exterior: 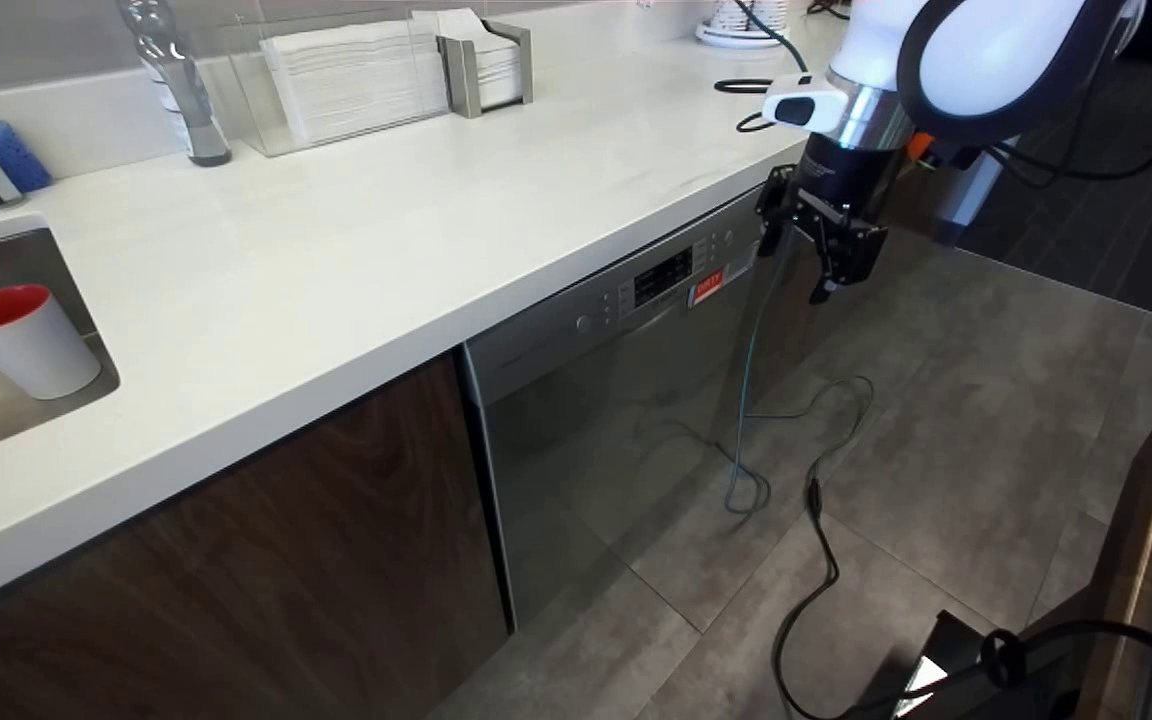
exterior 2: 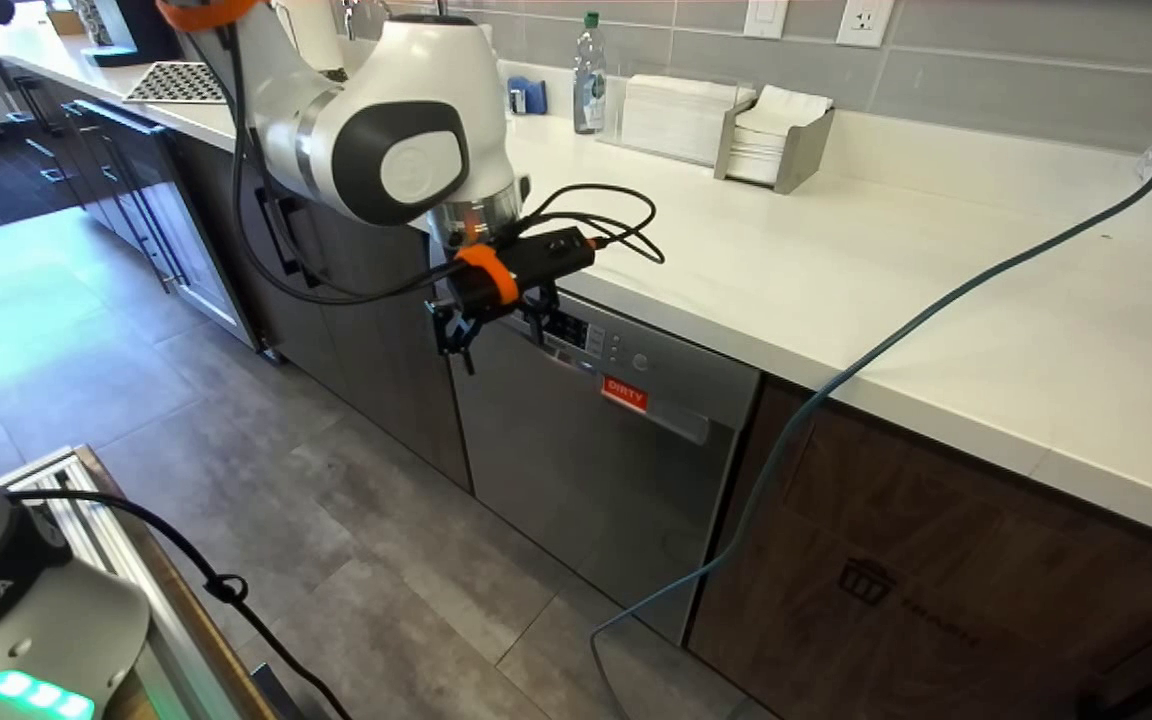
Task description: Press the button on the oven
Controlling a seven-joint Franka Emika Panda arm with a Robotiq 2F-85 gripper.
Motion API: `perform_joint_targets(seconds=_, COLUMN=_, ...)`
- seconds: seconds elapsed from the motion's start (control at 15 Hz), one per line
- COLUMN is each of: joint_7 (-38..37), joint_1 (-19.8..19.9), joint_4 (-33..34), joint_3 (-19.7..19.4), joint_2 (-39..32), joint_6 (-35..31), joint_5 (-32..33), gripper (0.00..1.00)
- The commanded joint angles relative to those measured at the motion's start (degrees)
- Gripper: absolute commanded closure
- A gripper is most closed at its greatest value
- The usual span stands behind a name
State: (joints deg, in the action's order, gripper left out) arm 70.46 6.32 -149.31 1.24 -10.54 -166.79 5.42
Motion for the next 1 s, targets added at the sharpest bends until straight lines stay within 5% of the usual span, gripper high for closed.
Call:
perform_joint_targets(seconds=0.0, joint_7=6.89, joint_1=4.84, joint_4=-0.64, joint_3=5.63, joint_2=-2.48, joint_6=-6.43, joint_5=-6.03, gripper=0.0)
perform_joint_targets(seconds=0.07, joint_7=7.64, joint_1=5.99, joint_4=-0.61, joint_3=6.86, joint_2=-3.11, joint_6=-7.74, joint_5=-6.54, gripper=0.0)
perform_joint_targets(seconds=0.13, joint_7=9.04, joint_1=8.02, joint_4=-0.6, joint_3=9.24, joint_2=-3.68, joint_6=-9.29, joint_5=-7.92, gripper=0.25)
perform_joint_targets(seconds=0.4, joint_7=11.67, joint_1=14.31, joint_4=-0.56, joint_3=14.48, joint_2=-5.63, joint_6=-15.7, joint_5=-7.27, gripper=0.49)
perform_joint_targets(seconds=0.93, joint_7=13.09, joint_1=19.0, joint_4=0.05, joint_3=16.3, joint_2=-9.01, joint_6=-23.09, joint_5=-4.67, gripper=0.99)
